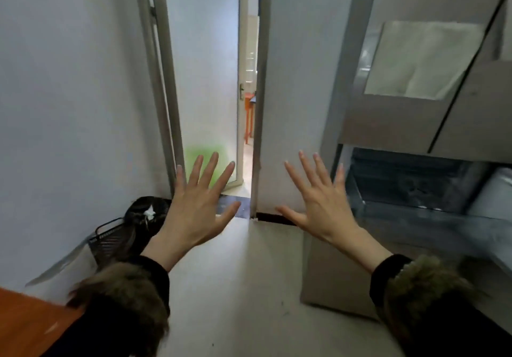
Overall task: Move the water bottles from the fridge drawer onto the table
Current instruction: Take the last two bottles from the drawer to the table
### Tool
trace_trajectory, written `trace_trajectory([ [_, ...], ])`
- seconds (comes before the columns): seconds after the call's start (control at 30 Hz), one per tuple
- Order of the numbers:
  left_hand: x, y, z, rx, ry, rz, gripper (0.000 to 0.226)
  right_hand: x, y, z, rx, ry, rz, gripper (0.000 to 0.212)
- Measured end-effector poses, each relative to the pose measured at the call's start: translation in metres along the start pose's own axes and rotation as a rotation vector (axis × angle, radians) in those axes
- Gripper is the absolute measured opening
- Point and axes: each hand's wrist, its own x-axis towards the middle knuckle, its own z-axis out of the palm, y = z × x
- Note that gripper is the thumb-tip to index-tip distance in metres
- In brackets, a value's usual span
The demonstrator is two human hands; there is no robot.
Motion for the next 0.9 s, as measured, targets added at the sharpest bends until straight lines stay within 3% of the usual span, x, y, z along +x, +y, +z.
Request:
trace_trajectory([
  [0.23, 0.096, 0.120, 0.064, -0.088, -0.034, 0.250, 0.075, -0.031, 0.129, 0.016, -0.101, -0.035, 0.243, 0.084],
  [0.53, 0.218, 0.227, 0.157, -0.161, -0.039, 0.395, 0.074, -0.018, 0.269, 0.054, -0.166, -0.114, 0.441, 0.083],
  [0.9, 0.305, 0.350, 0.263, -0.254, -0.218, 0.608, 0.072, -0.032, 0.411, 0.113, -0.105, -0.262, 0.632, 0.080],
])
